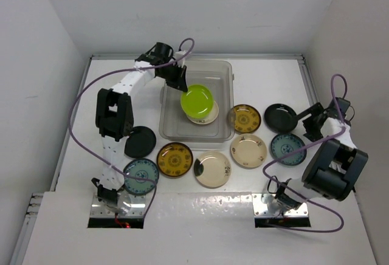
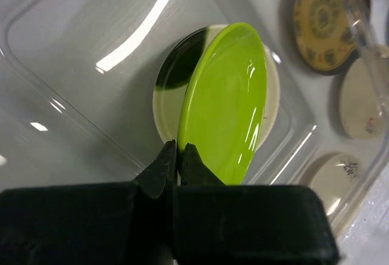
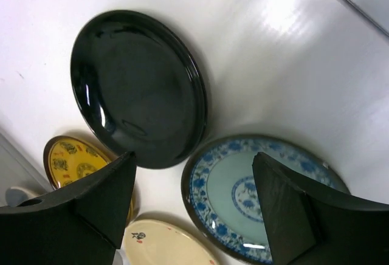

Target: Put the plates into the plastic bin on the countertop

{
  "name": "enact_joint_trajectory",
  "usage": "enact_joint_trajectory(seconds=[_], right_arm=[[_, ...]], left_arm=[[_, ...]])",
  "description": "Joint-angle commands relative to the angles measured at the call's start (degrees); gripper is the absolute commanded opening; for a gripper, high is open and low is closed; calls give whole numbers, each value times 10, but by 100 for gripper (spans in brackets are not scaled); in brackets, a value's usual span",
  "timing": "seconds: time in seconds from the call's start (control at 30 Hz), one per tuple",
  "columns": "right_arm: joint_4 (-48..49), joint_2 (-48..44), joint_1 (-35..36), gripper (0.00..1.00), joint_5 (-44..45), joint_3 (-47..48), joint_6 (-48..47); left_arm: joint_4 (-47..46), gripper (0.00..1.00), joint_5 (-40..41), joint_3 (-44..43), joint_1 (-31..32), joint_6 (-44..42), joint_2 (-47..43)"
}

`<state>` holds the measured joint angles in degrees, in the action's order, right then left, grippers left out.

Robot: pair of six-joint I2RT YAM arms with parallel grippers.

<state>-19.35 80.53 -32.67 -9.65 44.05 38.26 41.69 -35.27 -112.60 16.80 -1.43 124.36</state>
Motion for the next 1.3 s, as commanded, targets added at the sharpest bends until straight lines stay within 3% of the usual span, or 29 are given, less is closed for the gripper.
enact_joint_trajectory(seconds=[0.0,0.17,0.2,0.27,0.3,0.33,0.47,0.67,0.7,0.73,0.8,1.0,1.27], right_arm=[[36,49,-14,75,-42,45,-50],[27,153,-17,72,-77,98,-79],[29,171,-15,68,-79,110,-79],[41,193,-13,65,-81,113,-74],[41,201,-13,65,-79,113,-74],[44,205,-12,64,-78,111,-69],[76,221,-11,54,-80,91,-61],[114,234,-12,28,-94,67,-55],[114,238,-11,22,-97,67,-56],[116,240,-10,10,-99,67,-53],[124,231,-11,0,-101,66,-50],[125,135,8,0,-24,66,-36],[124,-55,112,0,150,101,-13]], left_arm=[[-12,0,-5,-9,-1,2,3],[-12,2,-11,9,-1,-3,34],[-12,8,1,9,-1,-3,34],[-12,31,24,16,5,-15,40],[-12,32,29,16,5,-16,40],[-12,42,29,16,5,-21,40],[-6,60,70,11,10,-41,34],[22,64,71,-47,5,-46,28],[28,64,71,-54,-2,-46,23],[28,64,65,-54,-11,-46,15],[33,64,65,-62,-25,-46,3],[55,68,81,-62,-71,-86,-57],[128,74,111,-18,-191,-160,-101]])
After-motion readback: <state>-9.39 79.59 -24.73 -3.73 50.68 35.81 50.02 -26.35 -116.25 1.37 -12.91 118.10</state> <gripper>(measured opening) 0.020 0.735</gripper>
